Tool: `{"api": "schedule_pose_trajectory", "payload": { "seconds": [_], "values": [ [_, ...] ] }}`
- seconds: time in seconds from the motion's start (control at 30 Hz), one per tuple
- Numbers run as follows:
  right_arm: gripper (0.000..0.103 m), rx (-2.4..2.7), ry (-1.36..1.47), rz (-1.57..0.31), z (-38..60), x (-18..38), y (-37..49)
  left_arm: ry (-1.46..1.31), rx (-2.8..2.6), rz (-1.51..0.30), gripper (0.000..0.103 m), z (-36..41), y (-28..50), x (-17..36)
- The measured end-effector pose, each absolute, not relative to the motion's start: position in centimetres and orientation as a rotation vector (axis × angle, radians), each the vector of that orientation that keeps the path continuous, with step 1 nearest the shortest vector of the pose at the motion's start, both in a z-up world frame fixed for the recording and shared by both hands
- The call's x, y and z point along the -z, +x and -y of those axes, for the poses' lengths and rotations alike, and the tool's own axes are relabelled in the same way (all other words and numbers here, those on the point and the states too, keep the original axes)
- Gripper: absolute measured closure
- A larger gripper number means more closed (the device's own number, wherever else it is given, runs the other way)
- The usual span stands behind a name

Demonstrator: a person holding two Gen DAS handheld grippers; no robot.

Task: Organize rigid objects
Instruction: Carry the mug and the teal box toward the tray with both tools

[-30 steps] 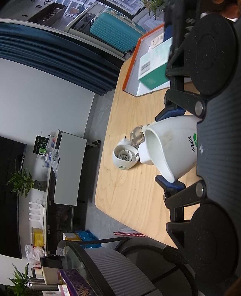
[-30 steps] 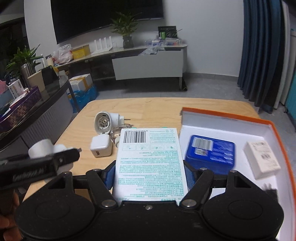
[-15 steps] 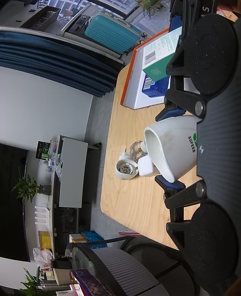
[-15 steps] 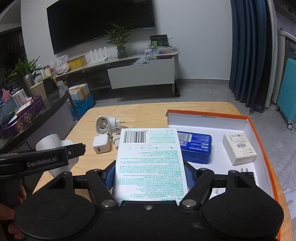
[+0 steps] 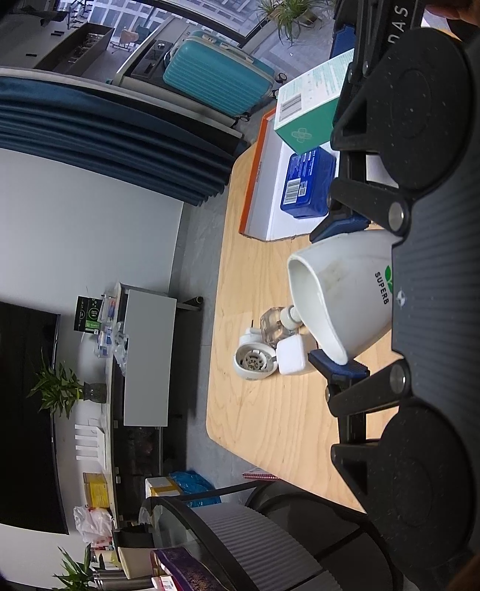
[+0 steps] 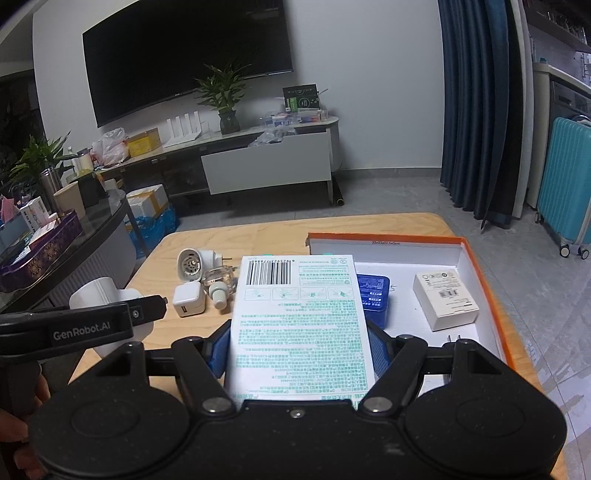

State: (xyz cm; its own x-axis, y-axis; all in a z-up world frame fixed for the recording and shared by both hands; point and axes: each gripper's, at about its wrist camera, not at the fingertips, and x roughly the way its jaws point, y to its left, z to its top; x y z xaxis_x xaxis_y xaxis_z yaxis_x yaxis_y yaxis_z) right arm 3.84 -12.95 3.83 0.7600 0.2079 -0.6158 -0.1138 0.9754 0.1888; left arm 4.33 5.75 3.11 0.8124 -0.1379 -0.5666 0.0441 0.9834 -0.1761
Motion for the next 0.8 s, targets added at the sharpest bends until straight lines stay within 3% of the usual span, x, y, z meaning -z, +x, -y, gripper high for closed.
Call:
{"api": "schedule_pose_trajectory", "payload": {
  "seconds": [0.8],
  "values": [
    [0.019, -0.145, 0.17, -0.662, 15.0, -4.6, 2.6, -0.139, 0.132, -0.624, 0.04, -4.2, 4.0, -3.3]
  ]
}}
